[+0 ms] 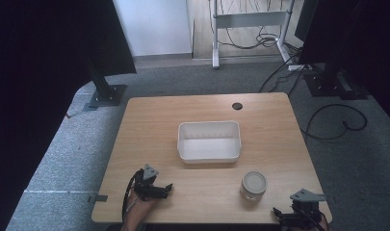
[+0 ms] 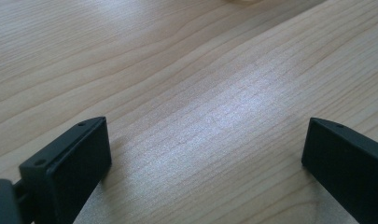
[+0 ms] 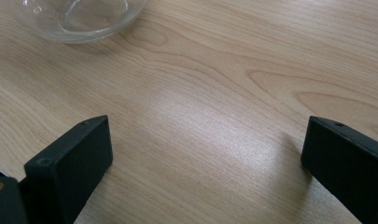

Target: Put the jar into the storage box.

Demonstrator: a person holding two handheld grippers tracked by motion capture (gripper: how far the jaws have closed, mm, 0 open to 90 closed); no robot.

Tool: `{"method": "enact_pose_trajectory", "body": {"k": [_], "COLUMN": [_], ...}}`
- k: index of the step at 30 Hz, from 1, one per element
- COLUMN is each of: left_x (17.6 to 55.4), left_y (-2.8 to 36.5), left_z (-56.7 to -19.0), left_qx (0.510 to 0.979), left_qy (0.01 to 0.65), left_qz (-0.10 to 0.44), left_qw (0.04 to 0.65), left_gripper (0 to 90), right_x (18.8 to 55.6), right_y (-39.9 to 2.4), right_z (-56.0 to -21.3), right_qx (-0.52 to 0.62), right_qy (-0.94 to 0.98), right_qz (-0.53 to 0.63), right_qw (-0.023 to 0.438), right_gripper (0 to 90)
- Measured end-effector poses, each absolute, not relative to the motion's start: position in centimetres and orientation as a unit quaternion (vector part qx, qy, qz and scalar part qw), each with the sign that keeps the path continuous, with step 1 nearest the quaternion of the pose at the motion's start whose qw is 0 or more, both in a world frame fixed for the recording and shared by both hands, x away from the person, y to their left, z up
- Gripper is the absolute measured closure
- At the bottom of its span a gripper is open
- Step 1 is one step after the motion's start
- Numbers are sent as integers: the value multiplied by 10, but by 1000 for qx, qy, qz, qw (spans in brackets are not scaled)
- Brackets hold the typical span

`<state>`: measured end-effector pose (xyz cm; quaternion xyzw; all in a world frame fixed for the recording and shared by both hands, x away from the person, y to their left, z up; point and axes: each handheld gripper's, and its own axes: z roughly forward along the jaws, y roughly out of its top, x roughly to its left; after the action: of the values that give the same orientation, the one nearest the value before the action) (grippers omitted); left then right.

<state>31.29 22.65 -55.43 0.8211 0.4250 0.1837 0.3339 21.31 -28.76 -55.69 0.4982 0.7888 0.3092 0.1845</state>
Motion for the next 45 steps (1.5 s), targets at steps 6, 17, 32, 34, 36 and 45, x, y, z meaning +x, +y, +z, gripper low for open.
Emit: {"method": "enact_pose_trajectory", "body": {"k": [6,17,32,34,36,45], "left_x": [313,313,313,313,313,313], "left_y": [227,227,227,227,227,227], "left_z": [-554,-554,-554,-554,-554,-554], "left_qx": [821,821,821,821,821,821], "left_qy": [425,425,425,425,425,425], "left_qz": [184,184,184,184,184,184], "left_qw": [334,334,334,334,334,334], "left_gripper": [10,10,10,10,10,10], "right_x": [212,211,211,210,210,207], "right_y": [-287,-287,-286,-286,-285,-284], "right_z": [-557,-557,-557,-556,-555,-549], "right_qx": [503,503,506,505,504,493], "right_qy": [788,788,786,786,787,789], "right_qz": [305,304,304,306,309,321], "right_qw": [184,183,184,182,178,177], "right_gripper": [0,0,6,19,20,14]}}
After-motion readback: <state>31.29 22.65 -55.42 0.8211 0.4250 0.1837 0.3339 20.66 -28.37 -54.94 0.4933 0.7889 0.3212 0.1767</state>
